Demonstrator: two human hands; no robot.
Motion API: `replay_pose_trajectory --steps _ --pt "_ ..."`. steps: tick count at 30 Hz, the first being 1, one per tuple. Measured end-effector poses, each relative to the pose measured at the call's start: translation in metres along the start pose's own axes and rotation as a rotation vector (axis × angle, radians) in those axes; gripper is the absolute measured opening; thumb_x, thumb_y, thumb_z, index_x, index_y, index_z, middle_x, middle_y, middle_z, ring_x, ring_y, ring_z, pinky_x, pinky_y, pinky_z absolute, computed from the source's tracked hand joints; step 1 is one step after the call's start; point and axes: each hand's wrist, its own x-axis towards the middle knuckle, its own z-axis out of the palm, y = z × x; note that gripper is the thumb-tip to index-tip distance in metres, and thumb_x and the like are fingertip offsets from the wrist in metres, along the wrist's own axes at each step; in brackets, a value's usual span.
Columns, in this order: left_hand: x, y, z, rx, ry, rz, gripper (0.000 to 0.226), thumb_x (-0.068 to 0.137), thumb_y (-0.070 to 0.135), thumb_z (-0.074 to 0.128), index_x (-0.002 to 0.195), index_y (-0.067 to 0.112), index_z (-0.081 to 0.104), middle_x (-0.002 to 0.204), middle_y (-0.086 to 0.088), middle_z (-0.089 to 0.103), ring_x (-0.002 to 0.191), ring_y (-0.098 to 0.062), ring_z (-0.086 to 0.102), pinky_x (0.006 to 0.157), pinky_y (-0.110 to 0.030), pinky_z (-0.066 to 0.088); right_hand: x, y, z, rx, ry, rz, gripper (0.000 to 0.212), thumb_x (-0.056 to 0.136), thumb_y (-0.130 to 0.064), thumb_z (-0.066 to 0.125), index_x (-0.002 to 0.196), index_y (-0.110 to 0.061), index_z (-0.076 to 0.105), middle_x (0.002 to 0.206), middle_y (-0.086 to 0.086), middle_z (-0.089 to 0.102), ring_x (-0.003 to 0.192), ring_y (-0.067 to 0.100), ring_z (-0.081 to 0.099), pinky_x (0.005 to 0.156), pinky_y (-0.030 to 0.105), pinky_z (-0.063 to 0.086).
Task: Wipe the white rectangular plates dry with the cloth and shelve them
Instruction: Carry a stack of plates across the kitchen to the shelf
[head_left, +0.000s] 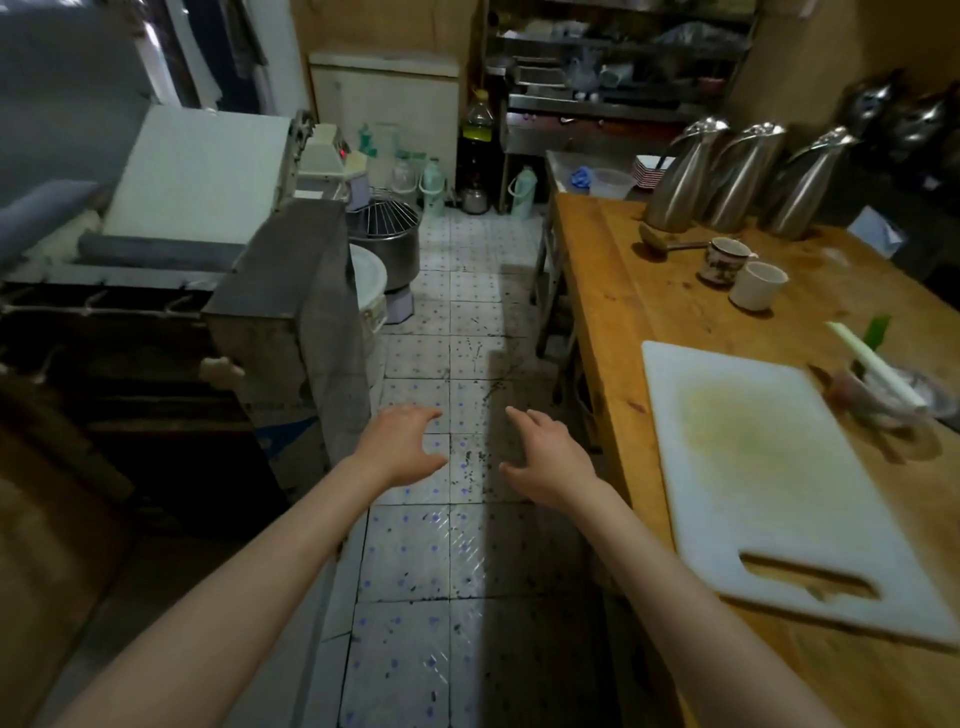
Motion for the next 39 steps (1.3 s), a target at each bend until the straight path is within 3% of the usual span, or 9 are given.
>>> replay_pose_trajectory --steps 15,24,39 --pt "0.254 -0.083 -0.07 0.011 -0.033 0.081 0.067 0.084 0.041 0.064 0.143 0.022 0.039 0.144 -0.002 0.045 0.133 -0.024 0.038 0.109 -0.037 0.035 0.246 -0.008 -0.038 -0.005 -0.018 0.062 0.077 0.089 -0.036 0.059 0.151 -0.023 0.015 0.156 0.007 0.019 0.14 0.029 0.024 0.109 0.043 0.035" --pt "0.405 -0.08 -0.088 0.067 -0.102 0.146 0.069 0.085 0.043 0.063 0.144 0.022 0.036 0.147 -0.003 0.041 0.135 -0.024 0.036 0.111 -0.039 0.033 0.378 0.038 -0.068 0.016 -0.015 0.15 0.078 0.089 -0.037 0.06 0.151 -0.025 0.014 0.156 0.006 0.019 0.141 0.028 0.022 0.11 0.043 0.034" --pt "0.639 -0.08 -0.141 0.034 -0.045 0.047 0.069 0.083 0.039 0.065 0.144 0.02 0.038 0.146 -0.004 0.043 0.134 -0.023 0.039 0.109 -0.037 0.036 0.624 0.109 -0.156 -0.026 -0.014 0.034 0.074 0.089 -0.032 0.06 0.15 -0.022 0.017 0.155 0.008 0.02 0.14 0.03 0.023 0.109 0.045 0.034"
